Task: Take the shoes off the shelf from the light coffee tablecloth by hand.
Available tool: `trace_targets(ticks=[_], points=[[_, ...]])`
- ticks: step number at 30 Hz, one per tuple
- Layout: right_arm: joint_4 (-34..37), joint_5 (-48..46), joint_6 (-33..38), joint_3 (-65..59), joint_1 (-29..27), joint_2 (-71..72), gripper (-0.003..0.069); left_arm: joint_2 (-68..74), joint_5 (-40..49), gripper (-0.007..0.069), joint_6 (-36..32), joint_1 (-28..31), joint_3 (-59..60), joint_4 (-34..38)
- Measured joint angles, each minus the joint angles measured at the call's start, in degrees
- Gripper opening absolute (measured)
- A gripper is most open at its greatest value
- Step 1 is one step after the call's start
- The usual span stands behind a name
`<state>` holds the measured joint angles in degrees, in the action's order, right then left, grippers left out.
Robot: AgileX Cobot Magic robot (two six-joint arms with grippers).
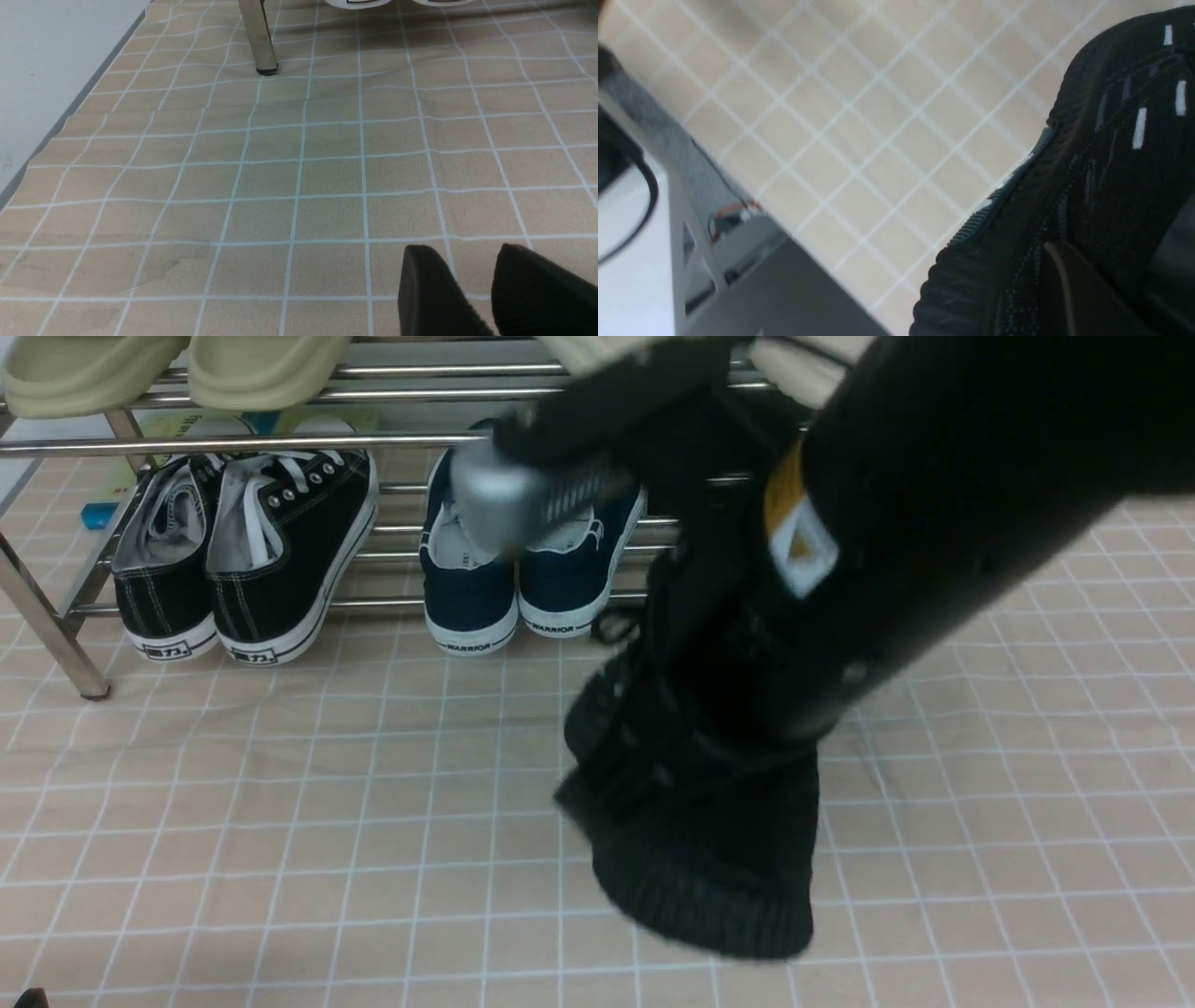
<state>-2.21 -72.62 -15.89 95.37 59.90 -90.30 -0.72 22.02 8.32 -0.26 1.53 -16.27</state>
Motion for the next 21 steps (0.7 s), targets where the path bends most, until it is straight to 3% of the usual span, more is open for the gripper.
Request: trace_targets(ticks=[6,21], points=[[-5.26,0.13,-3.62,-3.74,2.66,-3.24,0.0013,0.00,0.00,0.0239,0.00,0.00,0.00,0.00],[-16.71,6.53,-8.92,-4.15,2.69,-13.68,0.0015,0.00,0.00,0.0239,0.00,0.00,0.00,0.00]])
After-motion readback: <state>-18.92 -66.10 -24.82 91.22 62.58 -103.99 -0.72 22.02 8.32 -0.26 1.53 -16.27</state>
